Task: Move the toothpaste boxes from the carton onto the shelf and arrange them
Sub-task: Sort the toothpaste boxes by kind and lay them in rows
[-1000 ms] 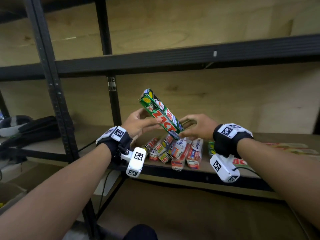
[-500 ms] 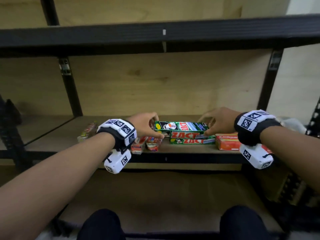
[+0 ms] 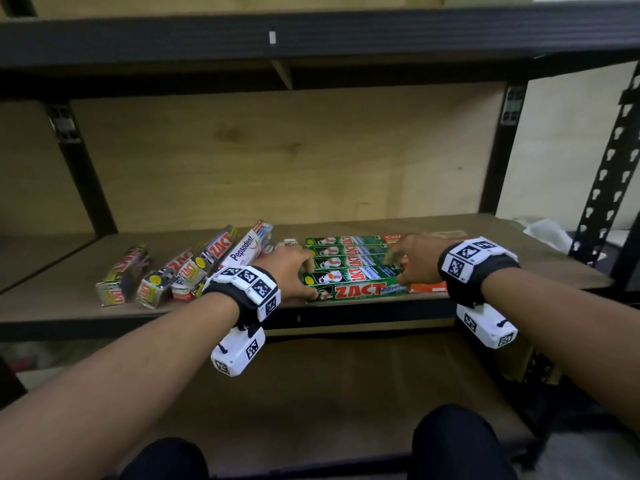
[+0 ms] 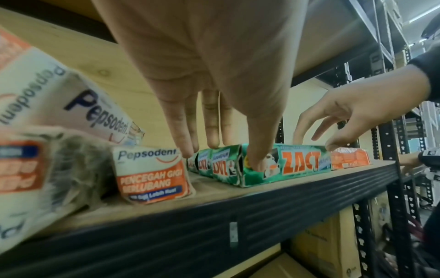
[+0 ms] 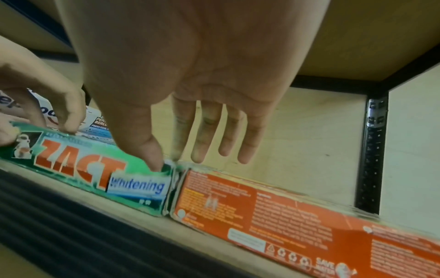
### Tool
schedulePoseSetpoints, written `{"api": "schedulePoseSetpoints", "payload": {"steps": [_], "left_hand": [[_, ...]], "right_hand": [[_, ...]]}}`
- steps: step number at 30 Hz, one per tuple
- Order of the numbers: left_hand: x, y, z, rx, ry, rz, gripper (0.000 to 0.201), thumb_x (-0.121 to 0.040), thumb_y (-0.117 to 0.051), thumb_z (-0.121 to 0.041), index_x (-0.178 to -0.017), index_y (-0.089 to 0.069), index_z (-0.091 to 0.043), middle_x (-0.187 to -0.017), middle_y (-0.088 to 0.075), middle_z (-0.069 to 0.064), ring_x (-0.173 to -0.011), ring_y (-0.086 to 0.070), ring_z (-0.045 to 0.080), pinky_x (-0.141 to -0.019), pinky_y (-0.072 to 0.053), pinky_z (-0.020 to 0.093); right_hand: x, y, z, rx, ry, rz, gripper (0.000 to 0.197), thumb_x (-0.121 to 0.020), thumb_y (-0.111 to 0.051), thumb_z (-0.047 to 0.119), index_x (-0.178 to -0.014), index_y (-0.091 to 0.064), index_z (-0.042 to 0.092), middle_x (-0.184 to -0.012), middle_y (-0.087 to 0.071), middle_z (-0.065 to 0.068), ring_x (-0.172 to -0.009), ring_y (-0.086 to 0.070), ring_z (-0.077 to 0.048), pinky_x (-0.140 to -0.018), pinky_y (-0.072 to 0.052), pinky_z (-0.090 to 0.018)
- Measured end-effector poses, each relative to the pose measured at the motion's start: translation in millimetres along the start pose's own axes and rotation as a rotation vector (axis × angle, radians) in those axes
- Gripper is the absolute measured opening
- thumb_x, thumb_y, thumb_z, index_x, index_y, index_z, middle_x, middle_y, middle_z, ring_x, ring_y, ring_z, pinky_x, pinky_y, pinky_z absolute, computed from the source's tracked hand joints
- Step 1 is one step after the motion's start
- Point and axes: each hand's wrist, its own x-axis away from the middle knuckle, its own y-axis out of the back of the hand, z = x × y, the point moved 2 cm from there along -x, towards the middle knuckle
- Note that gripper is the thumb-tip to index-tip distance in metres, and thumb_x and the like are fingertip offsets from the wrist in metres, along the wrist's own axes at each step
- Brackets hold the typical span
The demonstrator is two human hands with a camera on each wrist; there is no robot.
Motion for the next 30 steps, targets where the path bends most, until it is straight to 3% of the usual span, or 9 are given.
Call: {"api": "schedulePoseSetpoints", "payload": {"steps": [2,7,12,16,19,23,26,30], "left_hand": [[-6.0,-1.7,-0.4,0.002,-0.021,0.017,0.048,-0.071,-0.080,-0.050,-0.107,-0.059,-0.024,-0.106,-0.052,-0.005,-0.094,-0.053,0.013,-0.079,-0.047,0.027],[-14.7,-5.8,-1.9,0.026,-0.102,0.063,0.061,-0.073,-0.080,-0.049,-0.126,-0.057,-0.032,-0.128,-0.051,-0.005,-0.118,-0.048,0.015,-0.095,-0.041,0.030],[-19.2,-4.1,-0.1,0.028,-0.114,0.032,0.061,-0.071,-0.081,-0.051,-0.126,-0.063,-0.032,-0.126,-0.055,-0.007,-0.116,-0.049,0.013,-0.086,-0.034,0.022],[-23.3,-4.9,-0.2,0.029,-0.114,0.032,0.066,-0.068,-0.082,-0.052,-0.129,-0.062,-0.034,-0.131,-0.057,-0.007,-0.120,-0.051,0.015,-0.089,-0.037,0.024],[-25.4,-8.7,2.7,0.092,-0.096,0.011,0.066,-0.065,-0.085,-0.049,-0.126,-0.063,-0.034,-0.128,-0.060,-0.008,-0.115,-0.054,0.012,-0.090,-0.041,0.024],[-27.8,-8.6,2.4,0.154,-0.070,0.043,0.071,-0.064,-0.088,-0.043,-0.128,-0.060,-0.029,-0.127,-0.061,-0.009,-0.106,-0.055,0.003,-0.083,-0.040,0.017],[-31.5,-6.8,2.5,0.151,-0.048,0.060,0.071,-0.063,-0.088,-0.042,-0.128,-0.061,-0.027,-0.128,-0.062,-0.008,-0.111,-0.057,0.007,-0.083,-0.040,0.018],[-31.6,-6.3,2.6,0.134,-0.041,0.074,0.072,-0.064,-0.087,-0.043,-0.129,-0.060,-0.029,-0.131,-0.058,-0.007,-0.116,-0.055,0.012,-0.084,-0.039,0.021]], "right_hand": [[-3.2,-0.3,-3.4,-0.020,0.028,0.001,0.036,-0.088,-0.070,0.029,-0.124,-0.064,0.031,-0.131,-0.058,0.007,-0.109,-0.056,-0.013,-0.089,-0.045,-0.027],[-17.3,6.6,-9.0,-0.142,0.058,0.061,0.022,-0.091,-0.064,0.035,-0.112,-0.070,0.033,-0.121,-0.058,0.012,-0.106,-0.054,-0.009,-0.090,-0.041,-0.028],[-68.0,13.8,4.9,-0.074,0.055,0.071,0.037,-0.098,-0.045,0.046,-0.118,-0.066,0.023,-0.123,-0.066,-0.004,-0.113,-0.061,-0.028,-0.098,-0.049,-0.040],[-108.8,14.7,20.0,-0.017,0.044,0.073,0.036,-0.094,-0.054,0.041,-0.130,-0.056,0.040,-0.143,-0.051,0.003,-0.118,-0.056,-0.023,-0.095,-0.048,-0.033],[-133.6,8.5,31.1,-0.011,0.035,0.115,0.048,-0.094,-0.054,0.035,-0.142,-0.048,0.038,-0.149,-0.045,0.002,-0.120,-0.057,-0.024,-0.093,-0.049,-0.031],[-159.6,-1.2,37.6,0.121,0.066,0.216,0.052,-0.092,-0.045,0.031,-0.143,-0.049,0.028,-0.140,-0.056,0.001,-0.113,-0.061,-0.025,-0.095,-0.053,-0.038],[-159.6,2.0,38.6,0.162,0.067,0.203,0.060,-0.081,-0.045,0.041,-0.141,-0.049,0.041,-0.141,-0.055,0.005,-0.106,-0.062,-0.020,-0.092,-0.055,-0.040],[-152.0,5.9,38.7,0.142,0.046,0.263,0.055,-0.094,-0.048,0.034,-0.148,-0.039,0.043,-0.150,-0.045,0.005,-0.121,-0.055,-0.022,-0.101,-0.049,-0.039]]}}
